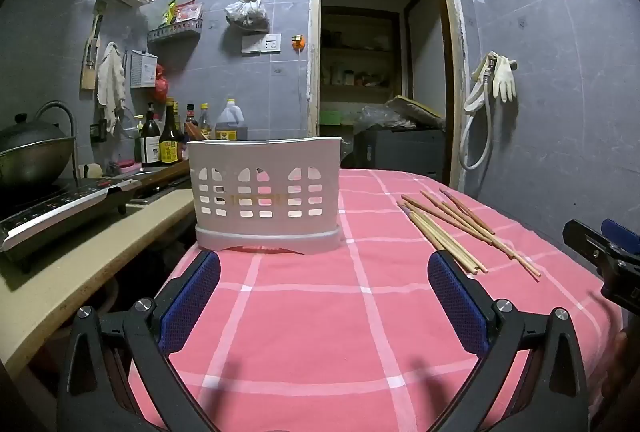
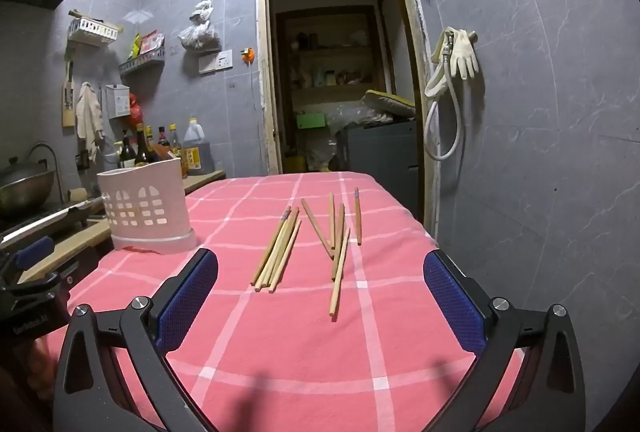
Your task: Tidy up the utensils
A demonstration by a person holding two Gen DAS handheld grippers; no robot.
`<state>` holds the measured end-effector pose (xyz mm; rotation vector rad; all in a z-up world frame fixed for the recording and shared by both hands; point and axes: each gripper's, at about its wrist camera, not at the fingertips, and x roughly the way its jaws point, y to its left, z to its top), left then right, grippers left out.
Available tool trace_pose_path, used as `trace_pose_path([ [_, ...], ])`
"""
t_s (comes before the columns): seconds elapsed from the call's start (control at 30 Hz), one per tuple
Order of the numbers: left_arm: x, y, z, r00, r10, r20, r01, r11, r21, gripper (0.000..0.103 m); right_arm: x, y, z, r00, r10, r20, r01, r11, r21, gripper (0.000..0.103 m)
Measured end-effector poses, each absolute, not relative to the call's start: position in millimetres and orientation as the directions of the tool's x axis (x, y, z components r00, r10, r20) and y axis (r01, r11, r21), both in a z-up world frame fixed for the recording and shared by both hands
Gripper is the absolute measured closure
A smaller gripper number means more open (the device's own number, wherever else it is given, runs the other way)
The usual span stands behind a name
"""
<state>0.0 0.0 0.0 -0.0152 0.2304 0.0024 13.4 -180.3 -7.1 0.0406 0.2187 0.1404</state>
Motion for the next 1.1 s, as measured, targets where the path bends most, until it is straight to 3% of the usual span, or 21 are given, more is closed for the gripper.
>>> trace_pose_path([
  [1.1,0.2,-1.6,0.1,0.972,-0.005,-0.235,0.001,1.000,-0.017,0.001,14.9,-177.3,-9.6,0.965,0.144,-0.220,-0.134,0.989,0.058,0.000],
])
